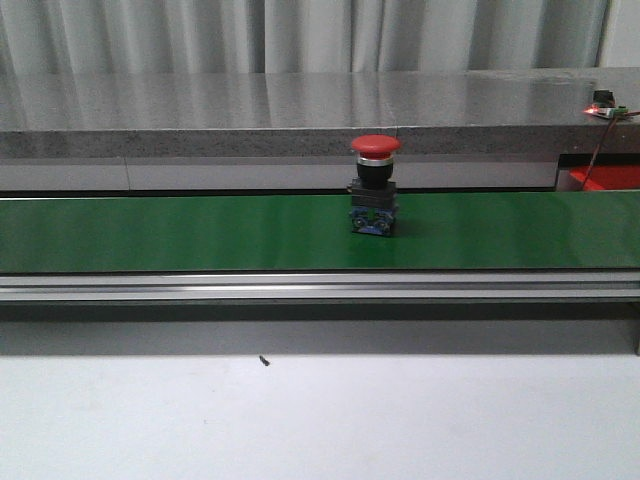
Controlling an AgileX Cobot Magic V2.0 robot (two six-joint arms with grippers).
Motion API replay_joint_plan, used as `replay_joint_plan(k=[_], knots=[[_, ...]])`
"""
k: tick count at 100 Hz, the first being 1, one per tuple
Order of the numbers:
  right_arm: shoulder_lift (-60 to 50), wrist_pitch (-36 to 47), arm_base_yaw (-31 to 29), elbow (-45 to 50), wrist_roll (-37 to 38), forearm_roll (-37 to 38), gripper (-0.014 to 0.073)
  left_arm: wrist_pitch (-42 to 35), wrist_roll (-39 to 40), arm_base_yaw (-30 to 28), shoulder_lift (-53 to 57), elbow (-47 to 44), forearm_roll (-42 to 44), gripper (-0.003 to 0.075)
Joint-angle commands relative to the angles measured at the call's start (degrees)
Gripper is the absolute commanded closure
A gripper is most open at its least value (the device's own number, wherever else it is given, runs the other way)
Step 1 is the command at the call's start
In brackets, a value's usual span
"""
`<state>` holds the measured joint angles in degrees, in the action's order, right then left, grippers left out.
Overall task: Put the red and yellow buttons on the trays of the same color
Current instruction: 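Carry the yellow button into the yellow tray and open the right gripper, then lower the right gripper onto the red button on the belt and grasp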
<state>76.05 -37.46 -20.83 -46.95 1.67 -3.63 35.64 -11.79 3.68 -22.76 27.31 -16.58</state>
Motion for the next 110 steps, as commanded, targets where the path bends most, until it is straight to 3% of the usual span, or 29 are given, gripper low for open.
replay_joint_plan(k=[1, 21, 68, 89, 110], knots=[[-4.1, -1.1, 1.9, -2.2, -0.6, 1.2, 0.0109, -3.7, 0.6, 0.3, -0.5, 1.5, -1.2, 0.074], [-4.6, -8.1, 9.3, -7.0, -1.3, 1.2, 0.0109, -3.7, 0.6, 0.3, -0.5, 1.5, -1.2, 0.074], [4.4, -8.3, 29.0, -16.9, -1.4, 1.1, 0.0105, -3.7, 0.6, 0.3, -0.5, 1.5, -1.2, 0.074], [9.5, -9.0, 34.5, -21.5, -7.1, -1.3, 0.0024, -3.7, 0.6, 0.3, -0.5, 1.5, -1.2, 0.074], [13.4, -9.7, 36.8, -26.6, -9.6, -2.5, 0.0022, -3.7, 0.6, 0.3, -0.5, 1.5, -1.2, 0.074]])
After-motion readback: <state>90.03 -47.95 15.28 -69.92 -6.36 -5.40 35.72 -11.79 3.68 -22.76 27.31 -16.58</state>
